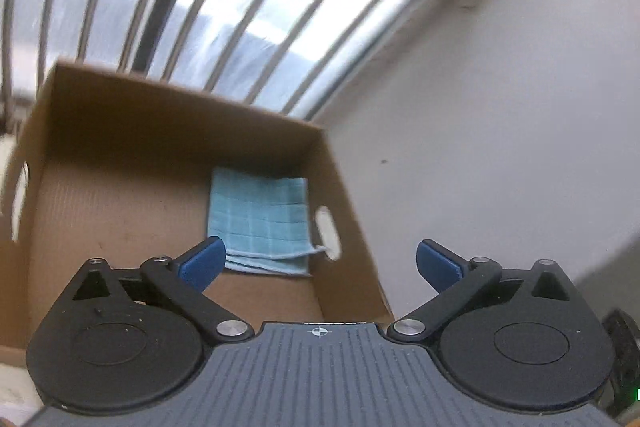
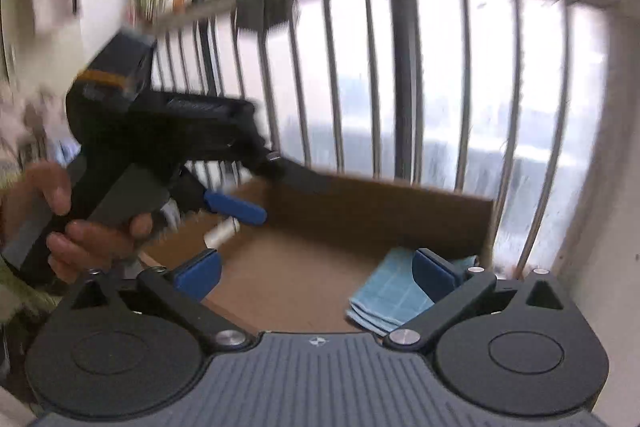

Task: Organize objects
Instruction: 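Withdraw both tools from the box toward the hand cream tube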

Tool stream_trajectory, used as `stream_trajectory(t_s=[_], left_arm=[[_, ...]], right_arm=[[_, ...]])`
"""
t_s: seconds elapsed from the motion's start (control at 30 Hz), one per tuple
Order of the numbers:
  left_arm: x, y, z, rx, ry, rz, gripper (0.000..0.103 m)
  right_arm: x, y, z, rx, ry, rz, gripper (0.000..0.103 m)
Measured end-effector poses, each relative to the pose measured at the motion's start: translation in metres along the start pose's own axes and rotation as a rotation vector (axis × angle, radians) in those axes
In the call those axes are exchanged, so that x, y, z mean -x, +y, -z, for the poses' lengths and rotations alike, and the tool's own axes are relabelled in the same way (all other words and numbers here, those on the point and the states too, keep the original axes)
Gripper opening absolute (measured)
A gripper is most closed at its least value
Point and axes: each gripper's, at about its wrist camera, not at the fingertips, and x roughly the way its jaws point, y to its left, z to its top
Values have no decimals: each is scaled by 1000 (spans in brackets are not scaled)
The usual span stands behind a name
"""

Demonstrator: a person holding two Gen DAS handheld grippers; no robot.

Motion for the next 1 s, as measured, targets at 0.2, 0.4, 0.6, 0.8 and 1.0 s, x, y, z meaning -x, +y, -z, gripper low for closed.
stream_trajectory(t_s=[0.2,0.4,0.6,0.8,1.0], left_arm=[[31,-7,54,-165,-47,-53,103],[45,21,110,-149,-87,-101,103],[56,20,139,-282,-128,-143,103],[61,14,159,-265,-131,-99,103],[59,6,178,-271,-124,-84,103]], right_arm=[[47,-3,65,-204,-168,36,103],[35,-26,100,-377,-98,84,103],[17,-10,150,-409,4,202,103],[19,19,166,-334,18,323,103],[19,26,168,-302,-3,328,103]])
